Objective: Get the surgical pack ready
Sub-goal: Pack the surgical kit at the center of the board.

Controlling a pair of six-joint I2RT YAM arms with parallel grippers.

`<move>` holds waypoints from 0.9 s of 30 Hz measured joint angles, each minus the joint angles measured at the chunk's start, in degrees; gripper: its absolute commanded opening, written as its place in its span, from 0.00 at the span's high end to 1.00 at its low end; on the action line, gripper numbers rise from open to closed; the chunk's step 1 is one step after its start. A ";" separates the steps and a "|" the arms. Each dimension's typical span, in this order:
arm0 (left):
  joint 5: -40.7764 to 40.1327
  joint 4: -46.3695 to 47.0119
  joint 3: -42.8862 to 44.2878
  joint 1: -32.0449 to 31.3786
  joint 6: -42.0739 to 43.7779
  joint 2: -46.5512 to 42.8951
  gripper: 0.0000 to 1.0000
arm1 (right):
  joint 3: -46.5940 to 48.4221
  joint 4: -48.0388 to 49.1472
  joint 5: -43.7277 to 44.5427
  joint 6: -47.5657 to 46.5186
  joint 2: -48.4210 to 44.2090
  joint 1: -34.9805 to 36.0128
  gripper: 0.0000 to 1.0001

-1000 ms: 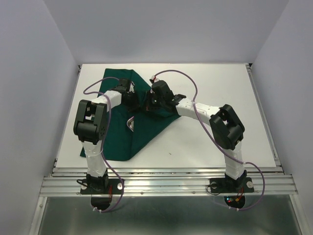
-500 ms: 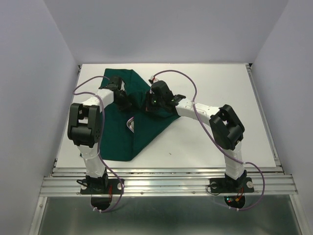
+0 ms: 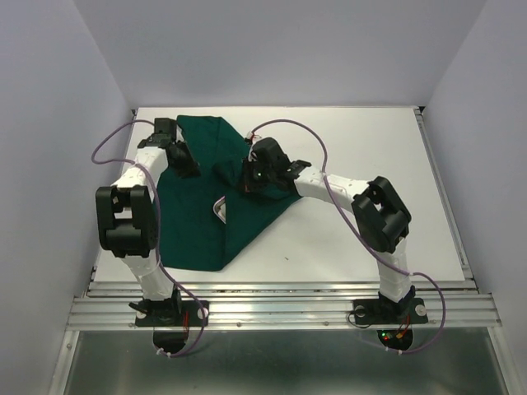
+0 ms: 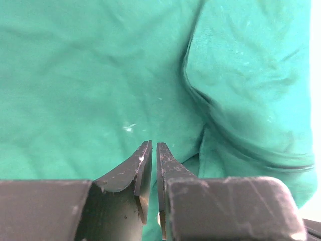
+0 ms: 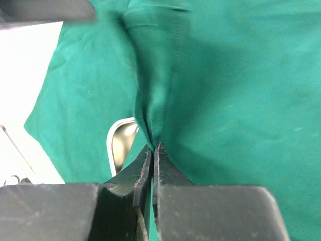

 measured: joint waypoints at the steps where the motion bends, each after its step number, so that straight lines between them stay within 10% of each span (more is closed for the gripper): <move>1: 0.00 -0.11 0.00 0.92 0.02 -0.92 0.76 | 0.00 -0.13 -0.48 -0.42 0.00 0.24 0.96; 3: 0.00 -0.31 0.00 2.40 0.00 -2.80 0.74 | 0.00 -0.15 -0.72 -0.98 0.02 0.76 0.77; 7: 0.35 -0.48 0.02 4.17 -0.22 -5.68 0.36 | 0.28 -1.07 -1.92 -1.84 0.35 2.29 0.53; 13: 3.23 -0.46 0.02 3.85 -0.48 -6.58 0.18 | 0.13 -3.65 -1.73 -3.19 0.07 3.63 0.50; 27: 7.98 3.54 -11.93 2.54 -2.14 -6.62 0.23 | -12.24 -4.72 7.61 -4.61 -19.85 -12.22 0.62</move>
